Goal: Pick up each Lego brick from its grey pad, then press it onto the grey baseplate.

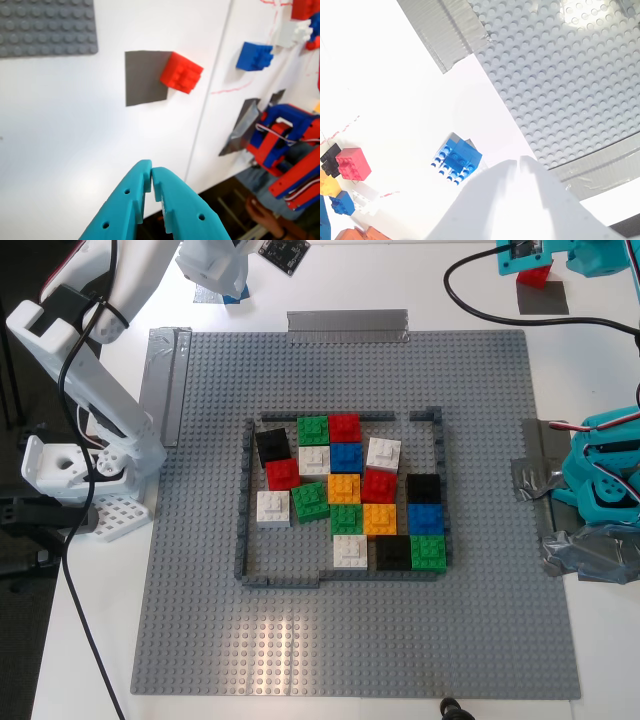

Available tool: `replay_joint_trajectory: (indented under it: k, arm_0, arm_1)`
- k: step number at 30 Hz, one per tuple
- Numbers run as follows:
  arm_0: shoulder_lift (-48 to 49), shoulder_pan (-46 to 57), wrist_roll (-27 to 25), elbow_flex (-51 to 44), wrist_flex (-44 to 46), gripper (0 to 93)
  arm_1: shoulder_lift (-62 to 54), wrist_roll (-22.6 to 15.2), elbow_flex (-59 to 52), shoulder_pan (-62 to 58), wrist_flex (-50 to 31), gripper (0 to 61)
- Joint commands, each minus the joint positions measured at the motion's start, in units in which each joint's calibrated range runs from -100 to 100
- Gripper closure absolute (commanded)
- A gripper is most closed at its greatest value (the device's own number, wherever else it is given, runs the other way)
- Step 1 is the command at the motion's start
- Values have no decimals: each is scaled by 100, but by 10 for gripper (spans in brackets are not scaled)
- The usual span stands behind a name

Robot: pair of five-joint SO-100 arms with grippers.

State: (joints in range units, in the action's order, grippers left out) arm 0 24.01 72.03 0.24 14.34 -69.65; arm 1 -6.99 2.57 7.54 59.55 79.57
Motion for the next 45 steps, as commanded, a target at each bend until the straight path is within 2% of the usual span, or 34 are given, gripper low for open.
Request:
replay_joint_trajectory:
  k: [1,19,31,41,45]
  arm_0:
    - [46,55,3,-21,-8,927]
    - [106,62,-2,-147,-8,927]
    - [106,55,-109,-725,57,927]
    - [114,135,-104,-807,57,927]
    - [106,323,-109,-1168,25,927]
  arm_1:
    - [-296,19,72,12,-40,613]
    - [-288,0,45,-31,-48,613]
    - [-391,-122,108,-24,327,613]
    - [-717,-69,171,230,408,612]
    - [-1112,68,-235,346,335,612]
